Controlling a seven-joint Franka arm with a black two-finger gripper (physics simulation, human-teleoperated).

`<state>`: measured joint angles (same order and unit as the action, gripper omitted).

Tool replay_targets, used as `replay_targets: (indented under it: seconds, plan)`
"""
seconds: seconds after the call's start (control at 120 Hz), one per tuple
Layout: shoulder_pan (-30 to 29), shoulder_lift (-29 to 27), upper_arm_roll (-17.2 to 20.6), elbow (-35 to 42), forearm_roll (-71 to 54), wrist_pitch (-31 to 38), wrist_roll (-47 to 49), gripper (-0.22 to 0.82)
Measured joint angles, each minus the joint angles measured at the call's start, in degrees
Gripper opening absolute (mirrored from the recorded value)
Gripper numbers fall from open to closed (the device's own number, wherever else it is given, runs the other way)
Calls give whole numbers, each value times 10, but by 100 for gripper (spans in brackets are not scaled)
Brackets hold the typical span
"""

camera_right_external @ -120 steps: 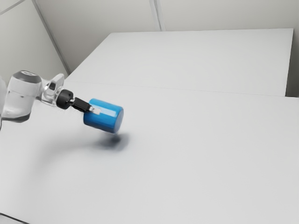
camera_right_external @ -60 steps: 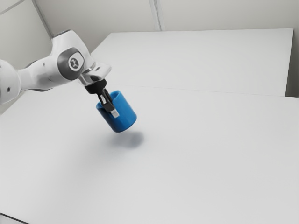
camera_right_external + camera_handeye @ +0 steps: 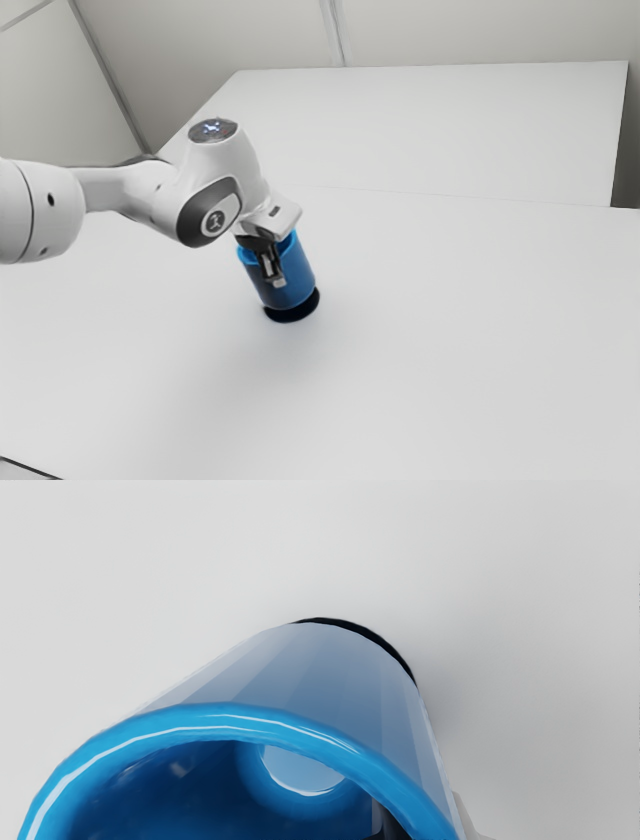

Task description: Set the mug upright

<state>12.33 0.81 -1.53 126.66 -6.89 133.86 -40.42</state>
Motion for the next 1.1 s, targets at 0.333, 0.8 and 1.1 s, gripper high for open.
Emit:
replay_targets:
  seconds: [0.333, 0.8, 1.1]
  plan:
    - [-35, 4, -1, 17, -9, 33, 71, -12]
    - [-143, 3, 1, 18, 0, 33, 101, 34]
    - [-114, -15, 2, 12, 8, 31, 111, 54]
